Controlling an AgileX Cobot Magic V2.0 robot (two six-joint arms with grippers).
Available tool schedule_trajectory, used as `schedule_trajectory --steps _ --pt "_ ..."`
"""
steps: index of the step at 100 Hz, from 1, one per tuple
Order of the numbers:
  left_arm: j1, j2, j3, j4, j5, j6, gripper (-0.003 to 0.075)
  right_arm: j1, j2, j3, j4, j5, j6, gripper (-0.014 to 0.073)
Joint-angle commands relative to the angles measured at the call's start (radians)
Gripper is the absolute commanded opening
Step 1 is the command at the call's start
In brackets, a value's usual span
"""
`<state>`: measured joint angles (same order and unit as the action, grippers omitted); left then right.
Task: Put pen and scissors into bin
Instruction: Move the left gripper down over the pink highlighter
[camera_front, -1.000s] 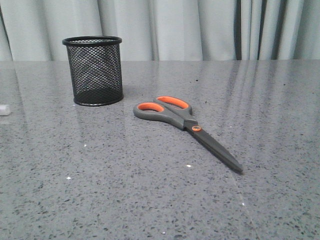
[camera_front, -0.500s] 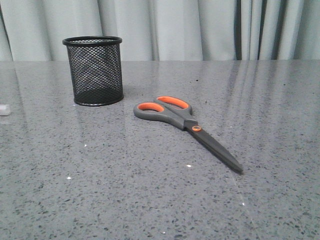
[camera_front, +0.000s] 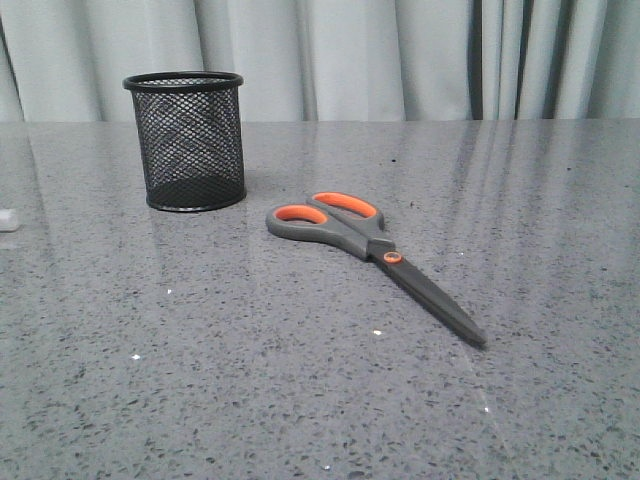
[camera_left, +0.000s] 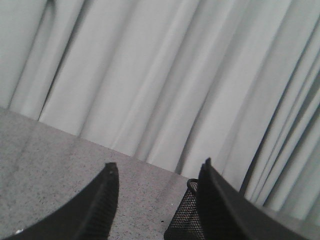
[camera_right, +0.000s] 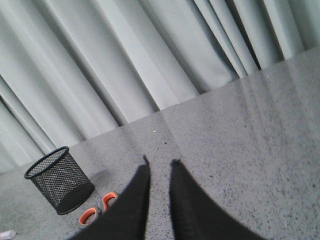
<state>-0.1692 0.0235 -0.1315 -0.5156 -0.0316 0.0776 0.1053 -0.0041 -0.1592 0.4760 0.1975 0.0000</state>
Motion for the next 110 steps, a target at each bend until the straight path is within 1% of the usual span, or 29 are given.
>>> schedule_trajectory --steps 1,5,10,16,24,33,43,48,53,61,73,82,92,98,103,110 --pt "-0.005 0.086 -0.115 0.084 0.04 -0.006 0.0356 -0.005 0.066 -0.068 -0.011 -0.01 -0.034 0.0218" --pt "-0.005 0.122 -0.16 0.105 0.094 0.002 0.0336 -0.005 0.095 -0.085 -0.011 0.015 -0.034 0.0257" --pt "-0.005 0.187 -0.217 0.137 0.164 0.004 0.0316 -0.005 0.145 -0.105 -0.012 0.049 -0.039 0.028" --pt "-0.005 0.257 -0.288 0.162 0.262 0.004 0.0291 -0.005 0.195 -0.132 -0.012 0.087 -0.053 0.0276" --pt "-0.005 0.369 -0.398 0.175 0.391 0.006 0.0244 -0.005 0.264 -0.176 -0.012 0.122 -0.107 0.0277" --pt "-0.005 0.486 -0.519 0.192 0.54 0.04 0.0197 -0.005 0.318 -0.22 -0.012 0.138 -0.162 0.0277" --pt "-0.005 0.631 -0.645 0.229 0.672 0.073 0.0167 -0.005 0.363 -0.259 -0.012 0.136 -0.164 0.0276" --pt "-0.005 0.697 -0.703 0.249 0.723 0.09 0.0169 -0.005 0.373 -0.269 -0.012 0.134 -0.164 0.0277" --pt "-0.005 0.761 -0.755 0.25 0.773 0.142 0.0169 -0.003 0.375 -0.275 -0.012 0.13 -0.164 0.0276" --pt "-0.009 0.85 -0.828 0.245 0.808 0.205 0.0181 -0.003 0.375 -0.275 -0.012 0.128 -0.164 0.0276" --pt "-0.029 0.981 -0.915 0.247 0.839 0.215 0.0225 -0.003 0.375 -0.275 -0.01 0.136 -0.164 0.0276" --pt "-0.027 1.093 -1.009 0.249 0.957 0.195 0.0249 -0.001 0.375 -0.275 -0.01 0.143 -0.164 0.0276" --pt "-0.016 1.223 -1.122 0.254 1.074 0.142 0.0236 -0.002 0.375 -0.275 -0.007 0.157 -0.164 0.0277" --pt "-0.016 1.283 -1.194 0.259 1.153 0.143 0.0216 0.001 0.375 -0.275 -0.004 0.168 -0.164 0.0276" --pt "-0.016 1.326 -1.246 0.27 1.214 0.145 0.0183 0.005 0.375 -0.275 -0.004 0.177 -0.164 0.0276" --pt "-0.016 1.367 -1.304 0.303 1.292 0.183 0.0155 0.018 0.375 -0.275 -0.002 0.196 -0.164 0.0276"
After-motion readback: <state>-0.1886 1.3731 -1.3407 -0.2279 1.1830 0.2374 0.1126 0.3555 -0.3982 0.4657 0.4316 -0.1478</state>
